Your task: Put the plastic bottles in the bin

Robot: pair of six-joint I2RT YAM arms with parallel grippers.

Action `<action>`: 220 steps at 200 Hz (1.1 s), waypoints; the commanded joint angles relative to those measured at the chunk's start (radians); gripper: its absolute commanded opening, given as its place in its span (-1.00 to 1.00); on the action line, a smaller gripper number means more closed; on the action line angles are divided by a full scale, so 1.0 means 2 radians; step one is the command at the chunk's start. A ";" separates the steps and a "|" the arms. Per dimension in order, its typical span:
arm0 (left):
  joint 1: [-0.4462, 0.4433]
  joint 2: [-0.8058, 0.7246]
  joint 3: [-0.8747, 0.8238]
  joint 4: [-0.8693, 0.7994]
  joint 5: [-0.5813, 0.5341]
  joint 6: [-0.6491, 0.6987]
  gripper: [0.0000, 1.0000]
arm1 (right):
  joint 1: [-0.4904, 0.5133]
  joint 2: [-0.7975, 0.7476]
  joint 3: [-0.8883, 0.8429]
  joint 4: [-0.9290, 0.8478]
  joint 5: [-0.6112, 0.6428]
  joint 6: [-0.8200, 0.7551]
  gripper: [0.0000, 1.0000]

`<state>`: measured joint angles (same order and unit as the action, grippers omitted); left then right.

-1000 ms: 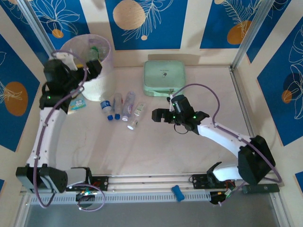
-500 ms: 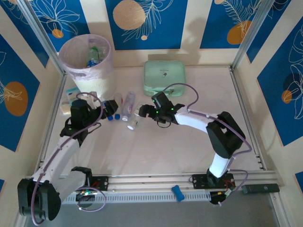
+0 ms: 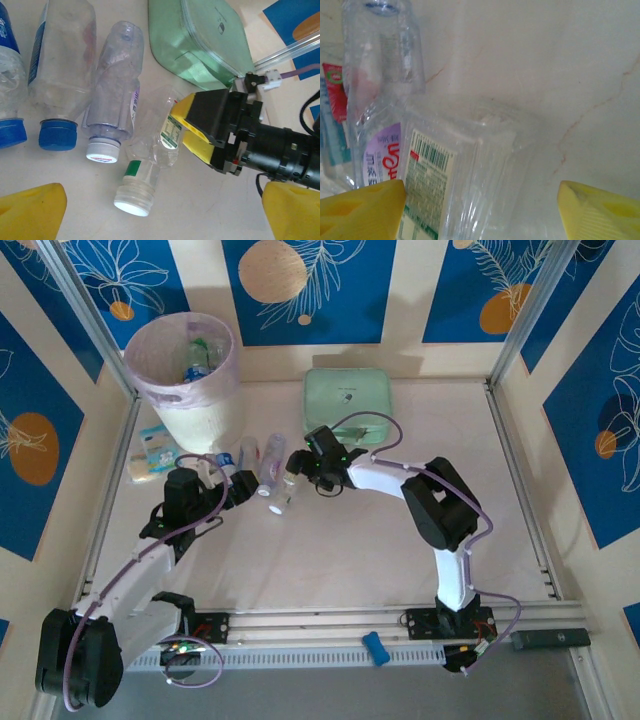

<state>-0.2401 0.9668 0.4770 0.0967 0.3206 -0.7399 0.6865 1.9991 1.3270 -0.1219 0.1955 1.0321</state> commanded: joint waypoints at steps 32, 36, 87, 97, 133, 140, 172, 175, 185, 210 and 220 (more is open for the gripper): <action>-0.005 -0.011 -0.011 0.018 -0.002 -0.002 1.00 | -0.003 0.042 0.029 0.000 -0.001 0.039 0.57; -0.005 -0.011 -0.011 0.018 -0.002 -0.002 1.00 | -0.003 0.044 0.030 0.001 -0.001 0.041 0.57; -0.006 -0.009 -0.012 0.019 -0.004 -0.006 1.00 | -0.009 0.069 0.045 0.003 -0.006 0.052 0.54; -0.006 -0.007 -0.009 0.019 -0.003 -0.006 1.00 | -0.010 0.071 0.048 0.003 -0.006 0.052 0.49; -0.009 -0.005 -0.004 0.018 -0.005 -0.005 1.00 | -0.017 0.064 0.037 0.010 -0.012 0.049 0.15; -0.010 -0.003 -0.004 0.019 -0.004 -0.005 1.00 | -0.018 0.060 0.034 0.014 -0.013 0.046 0.08; -0.017 0.017 0.002 0.035 0.014 -0.010 1.00 | -0.019 0.024 0.012 0.025 -0.019 0.014 0.01; -0.019 0.020 0.003 0.037 0.016 -0.011 1.00 | -0.020 0.020 0.009 0.026 -0.019 0.010 0.01; -0.026 0.029 0.007 0.044 0.022 -0.010 1.00 | -0.020 0.003 -0.004 0.031 -0.023 0.001 0.01; -0.049 0.054 0.020 0.060 0.034 0.001 1.00 | -0.023 -0.046 -0.034 0.041 -0.038 -0.018 0.01; -0.058 0.065 0.025 0.068 0.040 0.005 1.00 | -0.025 -0.064 -0.041 0.039 -0.046 -0.026 0.01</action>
<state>-0.3145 1.0603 0.4744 0.1619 0.3485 -0.7517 0.6468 1.9900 1.2755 -0.0593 0.1490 1.0443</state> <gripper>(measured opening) 0.998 0.551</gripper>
